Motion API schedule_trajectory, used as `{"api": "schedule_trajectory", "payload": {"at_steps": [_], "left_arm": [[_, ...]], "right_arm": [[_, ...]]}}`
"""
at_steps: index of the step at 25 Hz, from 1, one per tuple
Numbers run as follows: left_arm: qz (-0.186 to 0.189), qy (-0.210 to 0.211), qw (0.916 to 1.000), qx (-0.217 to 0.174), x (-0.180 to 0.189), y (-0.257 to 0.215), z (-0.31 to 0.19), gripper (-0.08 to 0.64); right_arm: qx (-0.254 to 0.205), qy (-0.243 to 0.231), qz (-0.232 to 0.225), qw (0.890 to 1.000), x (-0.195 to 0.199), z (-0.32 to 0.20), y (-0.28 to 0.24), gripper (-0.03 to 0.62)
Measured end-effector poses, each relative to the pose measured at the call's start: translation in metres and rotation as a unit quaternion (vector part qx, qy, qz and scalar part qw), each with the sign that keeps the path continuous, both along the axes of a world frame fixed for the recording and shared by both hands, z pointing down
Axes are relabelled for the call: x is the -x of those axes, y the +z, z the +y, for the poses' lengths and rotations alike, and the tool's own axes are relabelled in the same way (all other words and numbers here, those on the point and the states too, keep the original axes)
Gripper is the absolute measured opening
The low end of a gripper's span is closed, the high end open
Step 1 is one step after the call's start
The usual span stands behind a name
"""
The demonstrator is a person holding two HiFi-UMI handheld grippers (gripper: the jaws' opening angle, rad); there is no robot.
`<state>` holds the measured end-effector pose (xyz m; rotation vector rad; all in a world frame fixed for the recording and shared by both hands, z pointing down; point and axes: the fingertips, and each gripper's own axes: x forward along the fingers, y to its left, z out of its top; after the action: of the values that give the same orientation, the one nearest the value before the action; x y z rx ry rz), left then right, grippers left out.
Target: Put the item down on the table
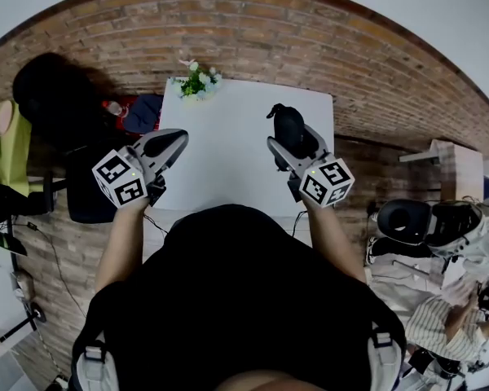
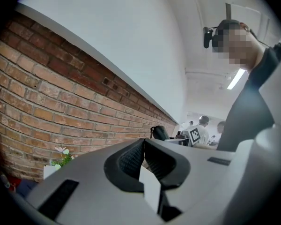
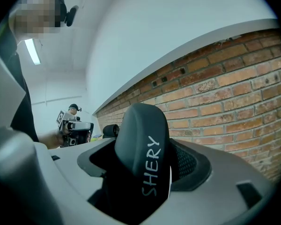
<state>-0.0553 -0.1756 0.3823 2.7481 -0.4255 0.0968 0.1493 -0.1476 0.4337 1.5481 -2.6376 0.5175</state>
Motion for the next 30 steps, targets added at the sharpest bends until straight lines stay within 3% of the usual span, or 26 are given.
{"api": "schedule_trajectory", "payload": {"at_steps": [30], "left_arm": [[-0.001,-0.008,0.9999,0.012,0.014,0.013,-0.024,0.012]], "right_arm": [[0.057,0.007,0.011,0.998,-0.002,-0.037,0.059,0.349]]}}
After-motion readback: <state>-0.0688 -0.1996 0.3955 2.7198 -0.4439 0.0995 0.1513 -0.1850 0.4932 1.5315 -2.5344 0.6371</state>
